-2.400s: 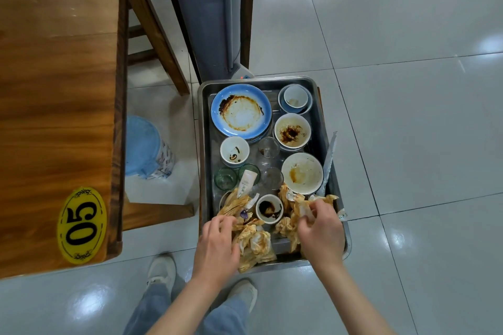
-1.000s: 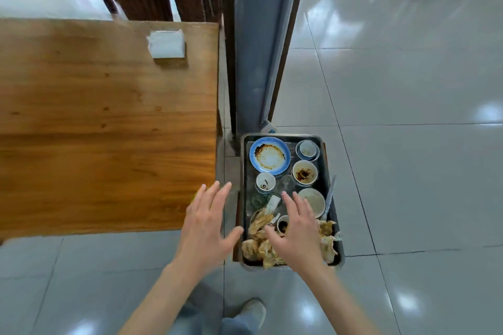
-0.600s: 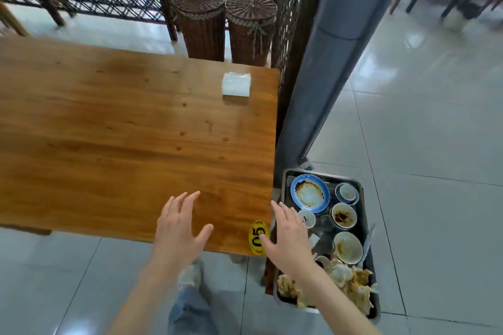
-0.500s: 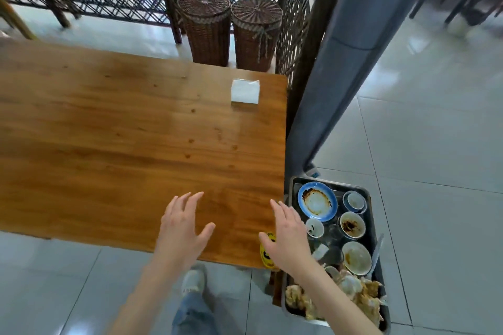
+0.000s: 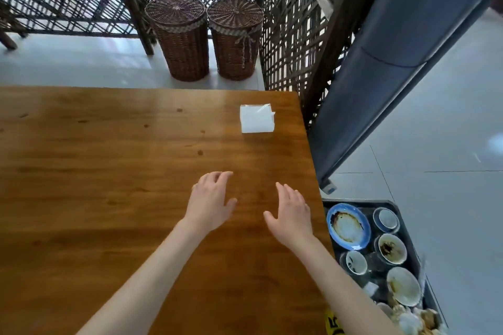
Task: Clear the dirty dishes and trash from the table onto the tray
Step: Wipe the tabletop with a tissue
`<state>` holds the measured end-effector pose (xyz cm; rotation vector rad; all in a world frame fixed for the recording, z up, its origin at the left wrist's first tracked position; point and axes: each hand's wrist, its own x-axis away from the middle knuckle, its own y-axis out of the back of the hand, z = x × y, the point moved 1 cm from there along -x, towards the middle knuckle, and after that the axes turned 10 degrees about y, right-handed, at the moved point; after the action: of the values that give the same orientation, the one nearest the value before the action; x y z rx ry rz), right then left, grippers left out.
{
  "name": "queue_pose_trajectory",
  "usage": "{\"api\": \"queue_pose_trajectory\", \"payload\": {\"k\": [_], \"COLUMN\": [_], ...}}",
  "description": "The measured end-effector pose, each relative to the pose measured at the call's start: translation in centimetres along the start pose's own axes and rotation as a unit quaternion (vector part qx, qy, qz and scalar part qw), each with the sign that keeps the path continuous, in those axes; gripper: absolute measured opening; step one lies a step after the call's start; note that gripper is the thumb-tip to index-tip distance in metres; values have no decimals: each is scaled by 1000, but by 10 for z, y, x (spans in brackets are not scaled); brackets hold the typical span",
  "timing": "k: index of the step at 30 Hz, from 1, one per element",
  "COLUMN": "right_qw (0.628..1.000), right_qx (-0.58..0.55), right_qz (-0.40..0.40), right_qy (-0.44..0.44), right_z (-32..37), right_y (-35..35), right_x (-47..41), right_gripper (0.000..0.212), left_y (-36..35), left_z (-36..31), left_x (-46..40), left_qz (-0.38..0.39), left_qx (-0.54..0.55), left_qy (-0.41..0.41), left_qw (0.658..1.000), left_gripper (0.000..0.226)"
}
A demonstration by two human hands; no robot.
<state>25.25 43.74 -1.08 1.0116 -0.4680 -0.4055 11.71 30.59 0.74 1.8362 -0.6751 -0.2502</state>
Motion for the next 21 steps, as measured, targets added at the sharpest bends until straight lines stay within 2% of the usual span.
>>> {"api": "queue_pose_trajectory", "payload": {"k": [8, 13, 16, 19, 21], "right_qw": [999, 997, 997, 997, 997], "right_qx": [35, 67, 74, 70, 76], "right_qz": [3, 4, 2, -10, -21], "right_qy": [-34, -37, -32, -10, 7], "right_z": [-5, -23, -32, -35, -33], "right_y": [-8, 0, 8, 12, 11], "right_x": [-95, -131, -159, -186, -197], "right_gripper": [71, 71, 72, 72, 72], "left_y": [-20, -17, -11, -10, -14], "left_z": [-32, -31, -37, -46, -49], "left_x": [-115, -164, -193, -215, -225], "left_qz": [3, -3, -2, 12, 19], "left_qx": [-30, -37, 7, 78, 84], "left_qy": [-37, -32, -44, -17, -3], "left_qw": [999, 999, 999, 997, 996], "left_gripper": [54, 51, 52, 61, 56]}}
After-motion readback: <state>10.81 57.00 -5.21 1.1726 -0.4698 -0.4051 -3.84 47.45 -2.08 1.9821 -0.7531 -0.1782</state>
